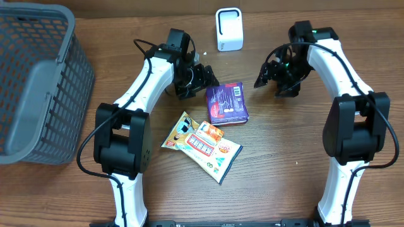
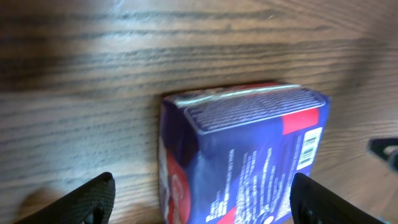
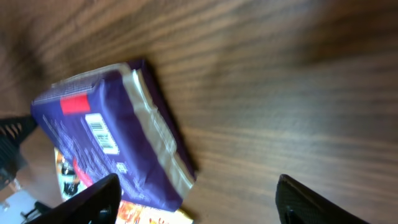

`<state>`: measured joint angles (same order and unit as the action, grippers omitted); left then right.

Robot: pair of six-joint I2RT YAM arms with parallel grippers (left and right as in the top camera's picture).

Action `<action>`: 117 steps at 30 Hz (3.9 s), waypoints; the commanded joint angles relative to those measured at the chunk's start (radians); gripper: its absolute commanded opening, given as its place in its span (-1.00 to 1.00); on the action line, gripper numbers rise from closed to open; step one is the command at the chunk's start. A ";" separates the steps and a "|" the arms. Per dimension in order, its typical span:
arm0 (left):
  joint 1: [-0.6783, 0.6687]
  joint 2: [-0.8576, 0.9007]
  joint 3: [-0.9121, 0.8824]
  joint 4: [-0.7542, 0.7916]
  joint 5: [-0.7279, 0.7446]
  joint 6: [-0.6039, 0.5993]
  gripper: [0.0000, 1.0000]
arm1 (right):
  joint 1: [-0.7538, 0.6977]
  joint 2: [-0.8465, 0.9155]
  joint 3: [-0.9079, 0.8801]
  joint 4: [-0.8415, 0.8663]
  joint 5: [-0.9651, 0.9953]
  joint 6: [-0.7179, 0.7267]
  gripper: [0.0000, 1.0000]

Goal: Scan the item barcode

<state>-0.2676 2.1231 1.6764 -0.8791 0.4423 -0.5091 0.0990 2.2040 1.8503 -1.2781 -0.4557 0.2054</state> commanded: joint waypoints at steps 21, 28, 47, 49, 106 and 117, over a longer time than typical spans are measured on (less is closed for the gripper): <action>-0.006 -0.001 -0.023 -0.003 -0.103 0.015 0.98 | 0.035 -0.018 -0.082 0.122 0.010 0.004 1.00; 0.060 -0.001 -0.023 -0.049 -0.103 0.012 0.99 | 0.047 -0.018 -0.120 0.174 -0.007 0.034 0.99; 0.072 -0.001 -0.024 -0.094 -0.217 -0.063 1.00 | 0.080 -0.018 -0.238 0.266 -0.177 0.000 0.45; 0.071 -0.001 -0.024 -0.098 -0.217 -0.063 1.00 | 0.068 -0.018 -0.238 0.262 -0.203 -0.001 0.45; 0.012 -0.001 -0.024 -0.093 -0.217 -0.037 1.00 | 0.059 -0.018 -0.241 0.278 -0.330 -0.098 0.31; 0.012 -0.001 -0.024 -0.092 -0.217 -0.037 1.00 | 0.058 -0.018 -0.241 0.289 -0.307 -0.098 0.85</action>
<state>-0.2493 2.1231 1.6600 -0.9722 0.2340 -0.5663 0.1631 2.2040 1.6161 -0.9970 -0.7799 0.1127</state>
